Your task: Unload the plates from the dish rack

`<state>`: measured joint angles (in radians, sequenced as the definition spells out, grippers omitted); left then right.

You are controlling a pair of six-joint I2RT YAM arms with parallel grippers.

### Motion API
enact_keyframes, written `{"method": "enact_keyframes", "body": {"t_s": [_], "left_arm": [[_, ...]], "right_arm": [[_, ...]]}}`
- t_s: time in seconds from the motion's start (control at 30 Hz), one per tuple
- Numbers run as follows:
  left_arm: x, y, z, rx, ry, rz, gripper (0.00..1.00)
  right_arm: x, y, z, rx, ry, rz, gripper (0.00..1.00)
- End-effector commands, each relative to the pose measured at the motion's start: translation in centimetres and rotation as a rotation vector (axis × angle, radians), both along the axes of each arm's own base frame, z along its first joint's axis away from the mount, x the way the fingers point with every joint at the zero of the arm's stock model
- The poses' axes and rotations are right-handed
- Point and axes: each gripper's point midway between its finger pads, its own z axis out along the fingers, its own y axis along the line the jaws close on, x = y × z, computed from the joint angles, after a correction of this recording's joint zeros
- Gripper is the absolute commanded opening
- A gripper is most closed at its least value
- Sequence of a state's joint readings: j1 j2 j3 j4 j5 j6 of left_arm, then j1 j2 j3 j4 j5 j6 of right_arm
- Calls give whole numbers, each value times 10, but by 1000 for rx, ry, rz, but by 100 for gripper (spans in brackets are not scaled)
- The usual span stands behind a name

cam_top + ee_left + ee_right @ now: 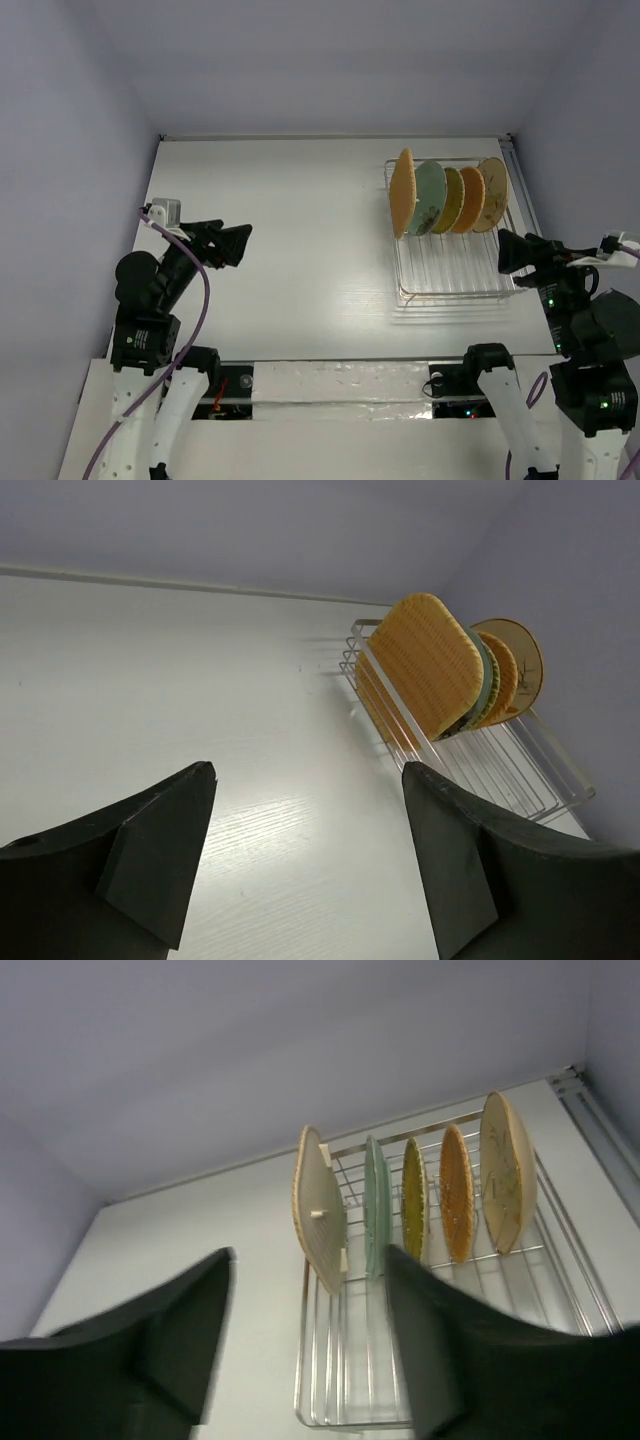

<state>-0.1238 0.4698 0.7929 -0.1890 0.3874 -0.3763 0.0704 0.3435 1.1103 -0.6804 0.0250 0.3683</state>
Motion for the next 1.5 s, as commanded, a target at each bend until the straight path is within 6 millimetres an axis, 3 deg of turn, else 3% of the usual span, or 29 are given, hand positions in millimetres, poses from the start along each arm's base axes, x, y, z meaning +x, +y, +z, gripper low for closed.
{"method": "enact_keyframes", "body": {"t_s": [0.0,0.07,0.13,0.2,0.23,0.3,0.33,0.4,0.47,0.5,0.6,0.67,0.7,0.73,0.77,0.83,0.93,1.07,1.3,1.47], "left_arm": [[0,2,18,18,-55,7,72],[-1,2,13,27,-45,9,65],[-4,2,8,39,-45,3,51],[-6,-1,0,45,-40,-14,42],[-7,-4,-4,47,-31,-30,30],[-6,-4,-16,53,-1,-29,18],[-7,-6,-17,39,8,-32,7],[-6,-6,-22,36,19,-32,0],[-4,-5,-26,30,26,-17,0],[-3,-7,-30,28,29,-24,0],[-4,-7,-35,17,36,-23,0],[-3,-6,-35,17,35,-12,0],[-2,-6,-36,17,33,-9,0],[-1,-6,-38,16,37,-9,2],[-1,-7,-39,13,42,-15,7],[-1,-8,-41,11,41,-21,24],[-2,-8,-40,9,37,-20,37],[-3,-9,-40,8,33,-24,42],[-5,-10,-38,5,24,-27,48],[-4,-9,-38,4,27,-23,50]], "right_arm": [[2,3,30,11,-60,15,61],[6,10,32,4,-44,55,22],[18,11,29,-15,-2,59,2],[27,11,26,-53,32,62,0],[34,6,28,-61,46,27,0],[41,-5,31,-62,57,-33,0],[44,-5,34,-61,56,-36,0],[60,3,36,-56,67,2,0],[76,20,29,-57,106,96,0],[96,29,17,-56,151,130,0],[126,48,0,-70,214,172,0],[142,50,-8,-97,255,115,15],[154,67,-14,-125,287,139,24],[163,65,-18,-143,306,95,38],[170,70,-23,-166,326,96,62],[193,75,-36,-194,371,69,72],[216,74,-49,-231,418,28,74],[249,81,-86,-284,522,7,72],[273,90,-127,-343,635,22,65],[283,87,-140,-376,665,-26,50]]}}
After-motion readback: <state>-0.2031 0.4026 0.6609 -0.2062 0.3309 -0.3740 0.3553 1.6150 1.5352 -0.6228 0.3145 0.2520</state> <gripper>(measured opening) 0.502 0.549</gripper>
